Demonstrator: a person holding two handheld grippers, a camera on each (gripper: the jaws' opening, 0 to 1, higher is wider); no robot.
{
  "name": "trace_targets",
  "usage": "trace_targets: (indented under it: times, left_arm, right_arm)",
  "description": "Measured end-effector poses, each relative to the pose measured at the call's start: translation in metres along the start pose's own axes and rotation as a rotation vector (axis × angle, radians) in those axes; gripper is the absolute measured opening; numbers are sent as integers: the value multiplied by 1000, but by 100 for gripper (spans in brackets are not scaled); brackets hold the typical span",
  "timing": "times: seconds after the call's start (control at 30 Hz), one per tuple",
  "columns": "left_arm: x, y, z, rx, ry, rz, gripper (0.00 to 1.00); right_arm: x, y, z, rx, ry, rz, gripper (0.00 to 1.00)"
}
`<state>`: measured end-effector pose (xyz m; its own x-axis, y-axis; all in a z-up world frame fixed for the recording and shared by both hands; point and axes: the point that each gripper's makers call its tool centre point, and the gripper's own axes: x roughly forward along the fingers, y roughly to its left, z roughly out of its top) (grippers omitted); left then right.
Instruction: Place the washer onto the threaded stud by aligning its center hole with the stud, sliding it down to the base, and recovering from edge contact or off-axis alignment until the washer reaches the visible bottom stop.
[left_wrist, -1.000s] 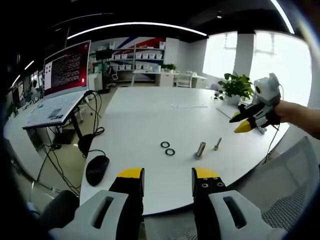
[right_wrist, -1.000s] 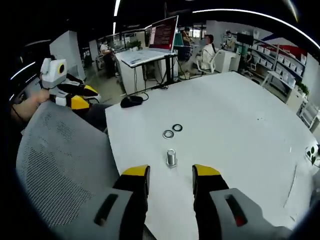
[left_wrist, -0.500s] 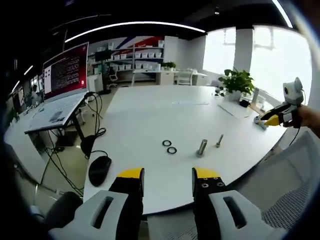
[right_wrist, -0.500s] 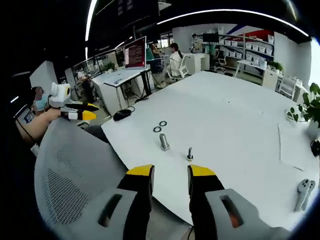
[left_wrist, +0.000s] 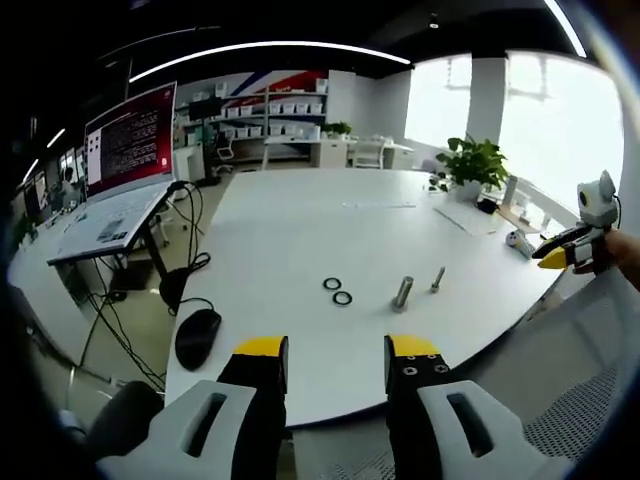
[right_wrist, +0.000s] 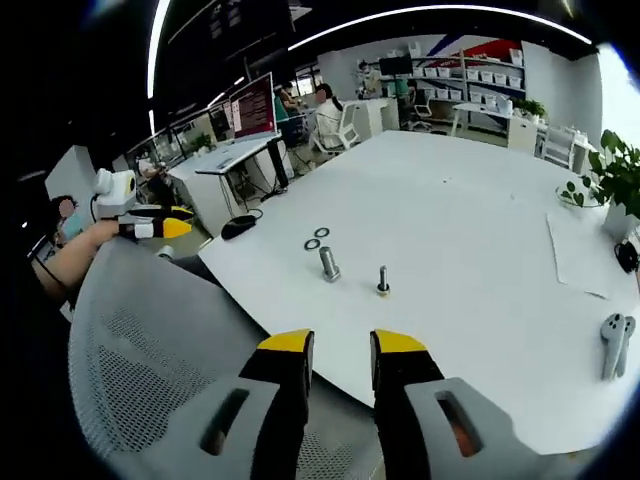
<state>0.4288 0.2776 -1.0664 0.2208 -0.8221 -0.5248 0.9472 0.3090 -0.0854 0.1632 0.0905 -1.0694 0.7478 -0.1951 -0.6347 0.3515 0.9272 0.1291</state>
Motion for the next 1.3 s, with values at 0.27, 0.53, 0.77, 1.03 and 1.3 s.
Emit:
trace_targets:
  times: [0.27,0.53,0.77,1.03,1.3]
  left_arm:
    - [0,0,1,-1,1,3,36]
    - [0,2,1,-15,-11,4,36]
    - [0,0,3,-5,-14,-2,38]
    - [3,-10,16,74,-47,-64,46]
    - [16,-23,26,164,13,-242,50]
  right_arm:
    - [-18,-1,-11,36,17,14,27]
    - [-18,18,-18,90,-15,9,37]
    - [-7,21,-41,88,68,-23,45]
    - [-4,15,-39,125,58,-40,36]
    - [-4,12,-45,138,79,-53,34]
